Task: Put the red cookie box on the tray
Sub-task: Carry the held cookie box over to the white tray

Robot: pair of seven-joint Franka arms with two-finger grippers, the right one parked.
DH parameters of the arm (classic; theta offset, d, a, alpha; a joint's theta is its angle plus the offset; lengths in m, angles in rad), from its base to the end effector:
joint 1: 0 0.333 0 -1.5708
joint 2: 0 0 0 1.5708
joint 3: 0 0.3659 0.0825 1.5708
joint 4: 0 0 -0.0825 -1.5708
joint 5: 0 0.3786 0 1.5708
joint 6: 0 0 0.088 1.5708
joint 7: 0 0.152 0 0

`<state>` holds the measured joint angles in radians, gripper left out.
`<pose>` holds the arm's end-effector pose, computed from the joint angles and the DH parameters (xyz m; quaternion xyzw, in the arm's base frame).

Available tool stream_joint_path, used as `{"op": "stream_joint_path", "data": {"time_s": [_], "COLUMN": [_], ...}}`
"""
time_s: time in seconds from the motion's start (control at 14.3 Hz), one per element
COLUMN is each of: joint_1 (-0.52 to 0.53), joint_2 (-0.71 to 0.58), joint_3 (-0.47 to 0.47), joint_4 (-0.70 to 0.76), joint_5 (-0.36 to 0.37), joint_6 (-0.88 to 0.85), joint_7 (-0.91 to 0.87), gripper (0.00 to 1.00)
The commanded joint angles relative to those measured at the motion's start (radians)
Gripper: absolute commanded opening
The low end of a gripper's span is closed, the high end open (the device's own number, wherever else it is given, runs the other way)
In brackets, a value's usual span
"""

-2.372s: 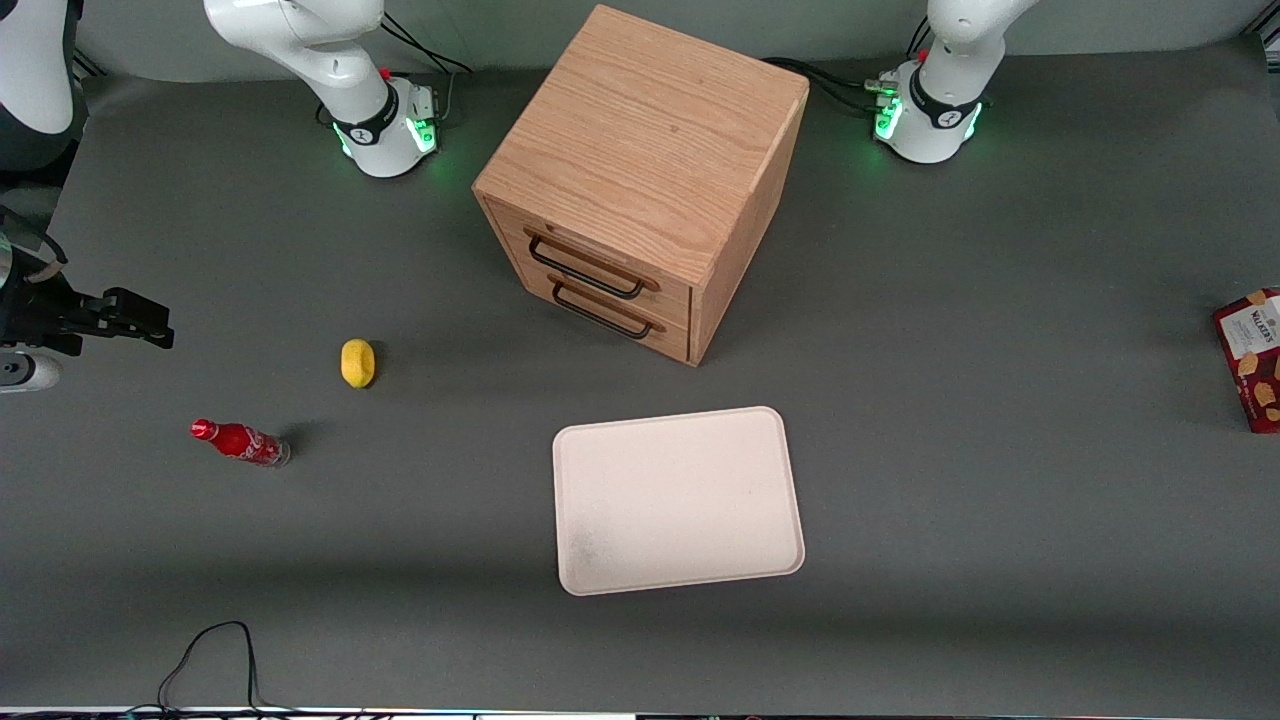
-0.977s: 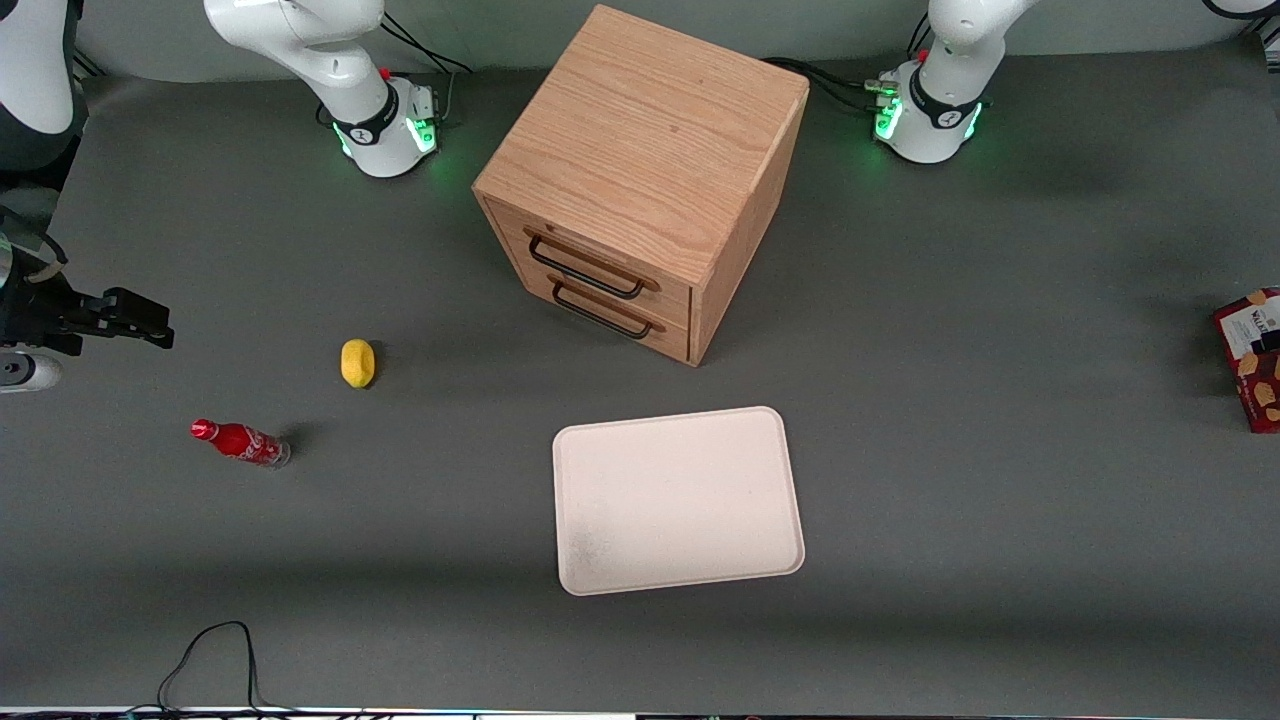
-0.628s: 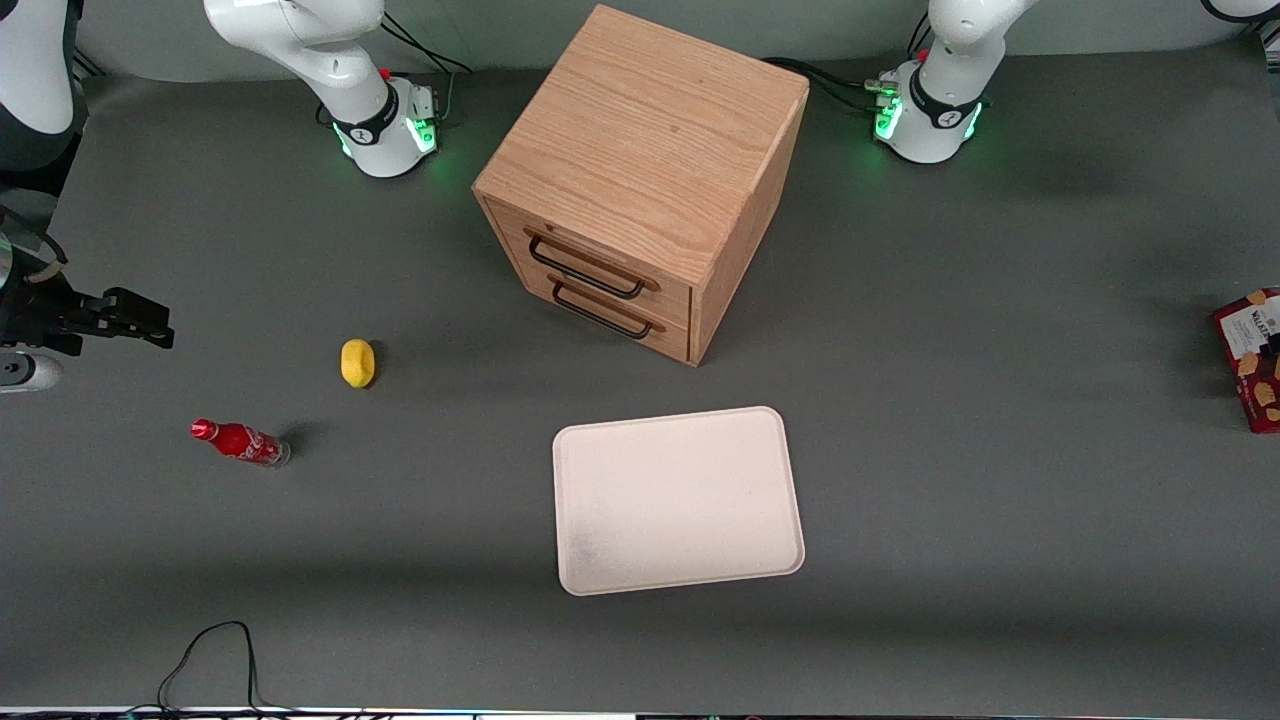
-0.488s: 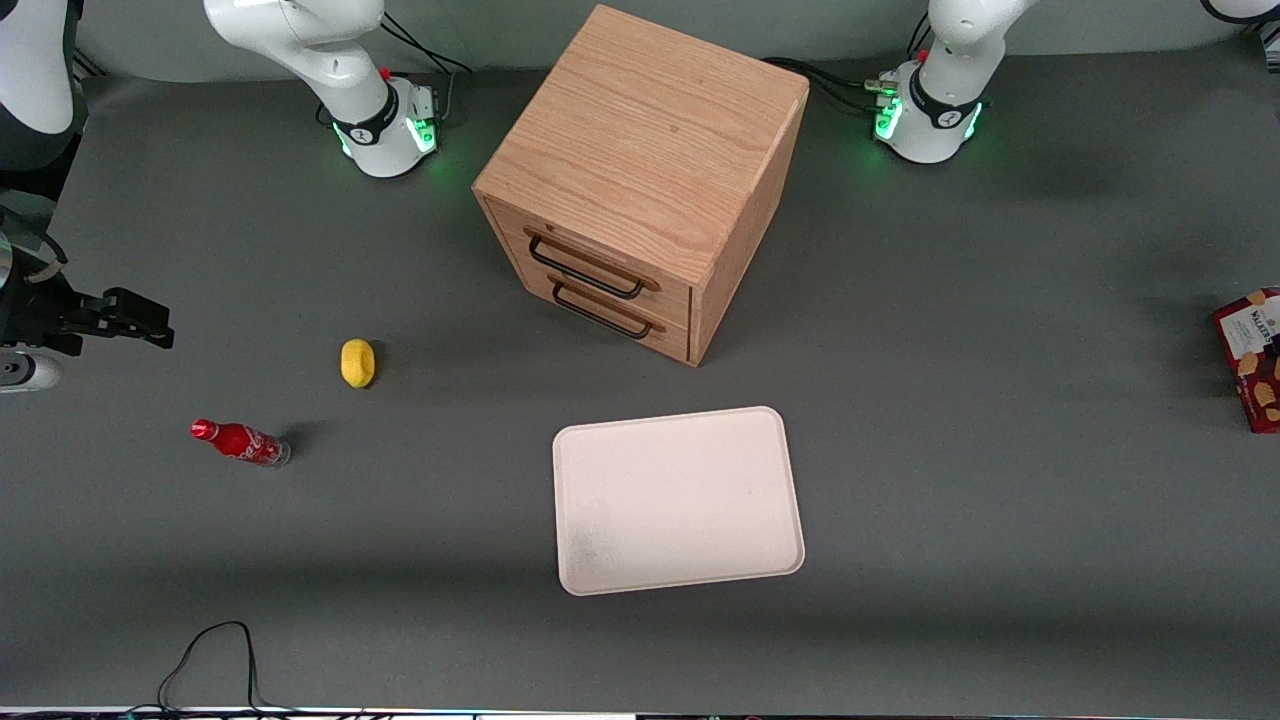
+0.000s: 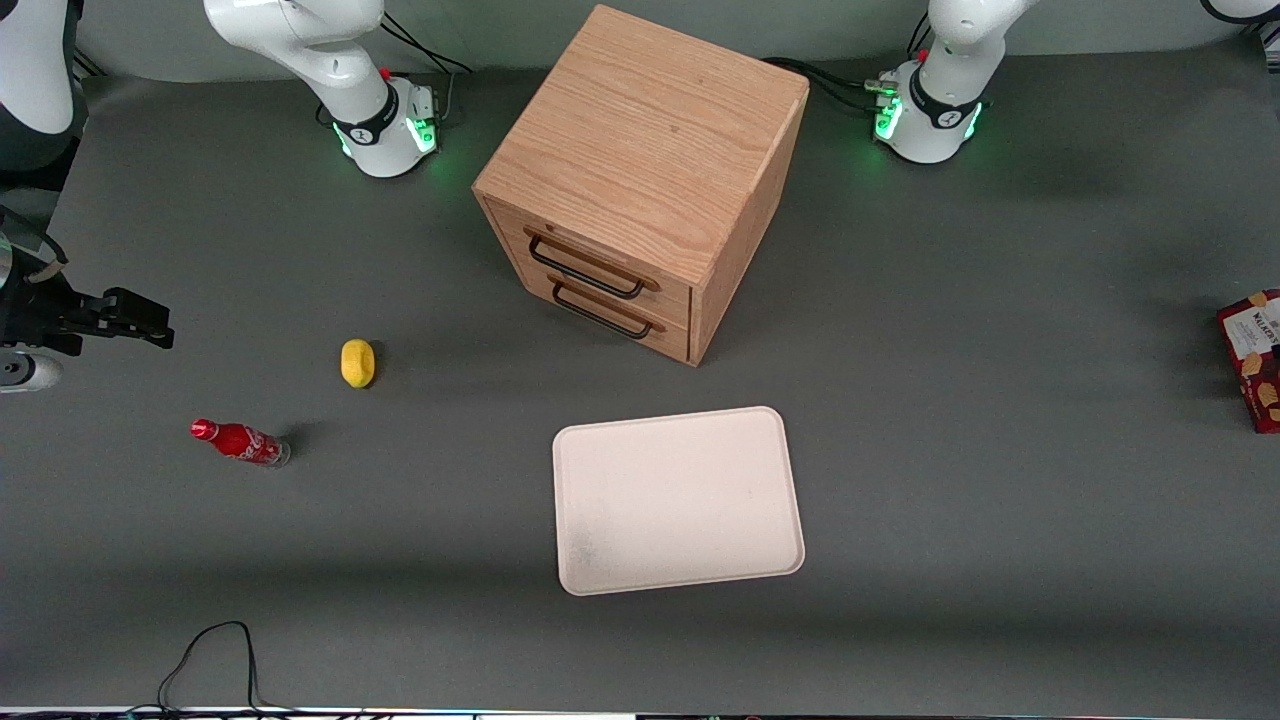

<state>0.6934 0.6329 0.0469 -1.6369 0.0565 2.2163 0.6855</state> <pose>0.5210 0.4760 0.2429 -0.9990 -0.0056 0.0437 0.0099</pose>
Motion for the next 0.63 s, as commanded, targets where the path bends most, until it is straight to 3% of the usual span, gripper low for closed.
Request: {"op": "stream_joint_path", "data": {"time_s": [0.0, 0.35, 0.56], "joint_1": [-0.02, -0.089, -0.129], "joint_2": [-0.077, -0.261, -0.3], "joint_3": [0.002, 0.002, 0.001], "joint_4": [0.006, 0.107, 0.266], "joint_5": [-0.003, 0.009, 0.031], "joint_6": [-0.039, -0.396, -0.634], "joint_7": [0.026, 0.014, 0.011], "gripper": [0.0, 0.0, 0.0]}}
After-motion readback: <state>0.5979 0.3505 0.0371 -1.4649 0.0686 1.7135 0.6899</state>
